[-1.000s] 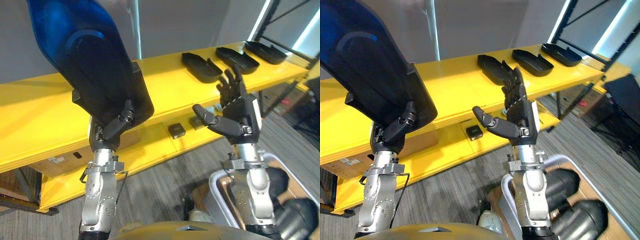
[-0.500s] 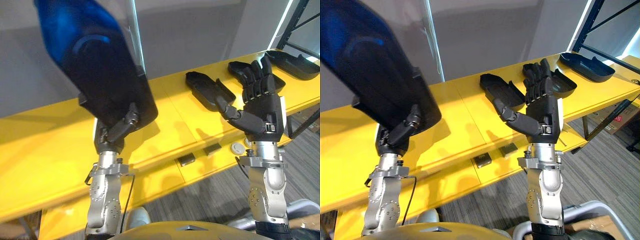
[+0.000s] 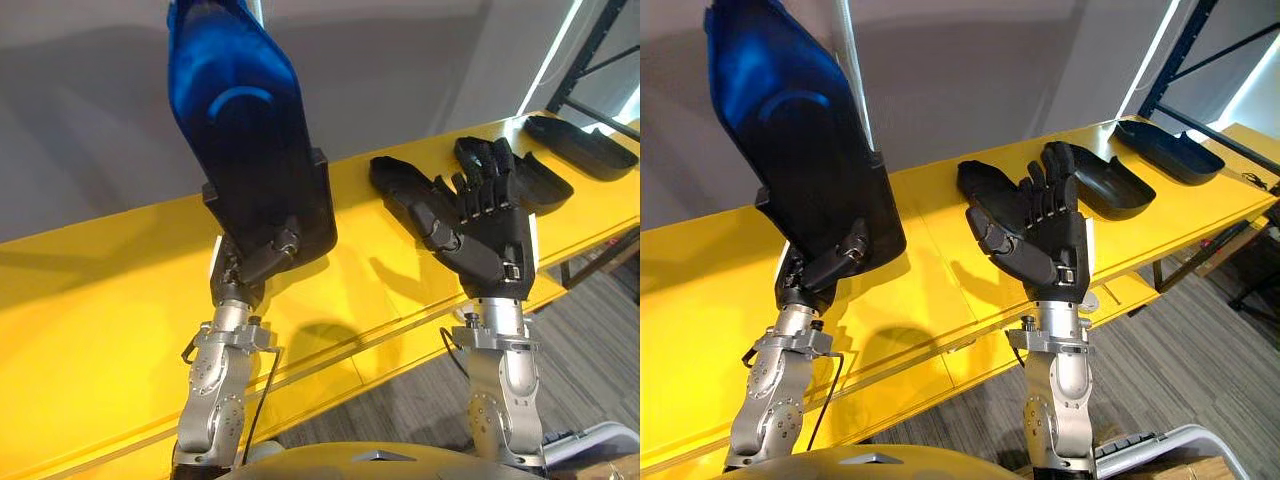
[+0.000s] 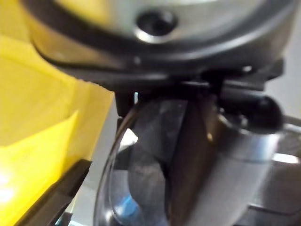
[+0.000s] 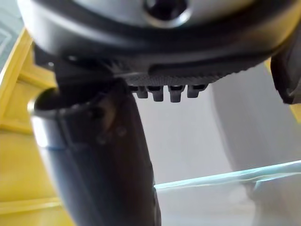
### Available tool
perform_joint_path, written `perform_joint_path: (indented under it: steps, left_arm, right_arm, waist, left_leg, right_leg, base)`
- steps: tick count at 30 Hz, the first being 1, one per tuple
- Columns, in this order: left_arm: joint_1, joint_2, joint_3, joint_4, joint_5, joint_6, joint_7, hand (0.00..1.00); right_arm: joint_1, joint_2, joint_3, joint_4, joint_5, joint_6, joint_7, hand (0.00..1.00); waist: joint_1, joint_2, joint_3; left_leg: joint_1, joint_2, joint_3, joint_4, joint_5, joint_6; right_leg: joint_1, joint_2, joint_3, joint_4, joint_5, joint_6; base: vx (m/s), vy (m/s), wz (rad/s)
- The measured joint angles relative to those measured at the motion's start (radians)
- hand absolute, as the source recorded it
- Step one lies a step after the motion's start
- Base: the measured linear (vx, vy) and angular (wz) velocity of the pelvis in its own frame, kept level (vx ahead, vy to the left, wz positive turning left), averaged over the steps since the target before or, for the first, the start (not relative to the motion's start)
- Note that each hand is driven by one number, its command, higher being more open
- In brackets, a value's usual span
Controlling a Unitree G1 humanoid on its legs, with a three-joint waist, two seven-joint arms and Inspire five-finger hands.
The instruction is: Walk over and take three plastic housings, then place them on the shelf
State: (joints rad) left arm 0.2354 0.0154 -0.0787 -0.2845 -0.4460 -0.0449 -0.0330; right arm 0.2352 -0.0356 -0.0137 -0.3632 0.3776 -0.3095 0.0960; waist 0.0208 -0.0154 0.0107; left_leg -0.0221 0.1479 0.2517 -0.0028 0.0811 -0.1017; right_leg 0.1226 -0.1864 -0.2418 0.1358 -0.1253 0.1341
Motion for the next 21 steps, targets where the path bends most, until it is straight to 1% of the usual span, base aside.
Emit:
perform_joint_path:
  steps: [3, 4, 6, 7, 8, 10, 12, 15, 19, 21]
  left_arm:
    - [0.000, 0.000, -0.004, -0.001, 0.022, 0.053, -0.005, 0.00]
    - [-0.001, 0.004, -0.002, -0.001, 0.026, 0.087, -0.005, 0.00]
    - [0.000, 0.004, -0.001, -0.001, 0.026, 0.130, 0.002, 0.00]
    - [-0.001, 0.005, 0.002, -0.002, 0.026, 0.163, 0.009, 0.00]
    - [0.000, 0.005, 0.004, -0.002, 0.026, 0.168, 0.010, 0.00]
    - [0.000, 0.004, 0.010, -0.002, 0.030, 0.205, 0.016, 0.00]
    - [0.000, 0.004, 0.019, -0.002, 0.037, 0.255, 0.032, 0.00]
    - [0.000, 0.004, 0.024, -0.002, 0.064, 0.304, 0.042, 0.00]
    - [0.000, 0.002, 0.032, -0.002, 0.067, 0.337, 0.042, 0.00]
    - [-0.001, 0.002, 0.038, -0.002, 0.092, 0.365, 0.055, 0.00]
  right_arm:
    - [0.004, 0.000, 0.003, -0.016, -0.016, 0.002, 0.000, 1.00]
    - [0.007, 0.000, 0.007, -0.033, -0.016, 0.010, 0.001, 1.00]
    - [0.007, 0.000, 0.015, -0.045, -0.017, 0.014, 0.004, 1.00]
    - [0.007, 0.000, 0.017, -0.046, -0.018, 0.017, 0.005, 1.00]
    - [0.007, 0.000, 0.017, -0.046, -0.018, 0.019, 0.005, 1.00]
    - [0.007, 0.000, 0.019, -0.046, -0.019, 0.028, 0.005, 1.00]
    - [0.006, -0.001, 0.025, -0.046, -0.019, 0.043, 0.004, 1.00]
    - [0.007, -0.002, 0.026, -0.046, -0.020, 0.064, 0.002, 1.00]
    - [0.007, -0.002, 0.045, -0.046, -0.021, 0.068, 0.000, 1.00]
    - [0.007, -0.002, 0.066, -0.046, -0.021, 0.075, -0.007, 1.00]
  waist:
    - [0.002, 0.000, 0.000]
    - [0.003, -0.001, -0.001]
    - [0.004, -0.001, -0.001]
    - [0.004, -0.001, -0.001]
    - [0.004, -0.001, -0.001]
    - [0.006, -0.001, -0.001]
    - [0.005, 0.002, -0.002]
    - [0.005, 0.008, -0.004]
    - [0.005, 0.009, -0.005]
    - [0.004, 0.011, -0.006]
  left_leg:
    - [0.012, -0.001, 0.009, -0.023, 0.008, 0.006]
    - [0.013, -0.003, 0.014, -0.038, 0.009, 0.004]
    - [0.013, -0.005, 0.024, -0.047, 0.015, 0.007]
    - [0.014, -0.006, 0.027, -0.055, 0.024, 0.010]
    - [0.014, -0.006, 0.027, -0.057, 0.025, 0.010]
    - [0.013, -0.007, 0.029, -0.064, 0.033, 0.010]
    - [0.012, -0.010, 0.033, -0.084, 0.050, 0.013]
    - [0.007, -0.010, 0.033, -0.085, 0.059, 0.013]
    - [0.006, -0.012, 0.033, -0.085, 0.062, 0.013]
    - [0.006, -0.014, 0.033, -0.085, 0.063, 0.014]
  right_leg:
    - [-0.001, 0.000, 0.000, -0.006, 0.006, 0.009]
    - [-0.001, 0.000, 0.000, -0.014, 0.011, 0.008]
    - [-0.002, -0.002, -0.002, -0.018, 0.012, 0.009]
    - [-0.002, -0.003, -0.004, -0.018, 0.012, 0.010]
    - [-0.002, -0.003, -0.004, -0.018, 0.012, 0.010]
    - [-0.005, -0.003, -0.006, -0.024, 0.012, 0.010]
    - [-0.005, -0.002, -0.014, -0.041, 0.012, 0.009]
    - [-0.002, -0.002, -0.025, -0.048, 0.014, 0.008]
    - [-0.001, -0.003, -0.028, -0.049, 0.015, 0.008]
    - [-0.002, -0.002, -0.028, -0.049, 0.016, 0.008]
  base:
    - [-0.05, 0.009, -0.05]
    - [-0.06, 0.019, -0.03]
    - [-0.06, 0.020, 0.03]
    - [-0.05, 0.015, 0.06]
    - [-0.05, 0.011, 0.04]
    - [-0.04, 0.005, 0.00]
    - [-0.05, -0.004, 0.04]
    - [-0.03, 0.001, 0.09]
    - [-0.01, 0.001, 0.01]
    - [0.00, 0.000, 0.00]
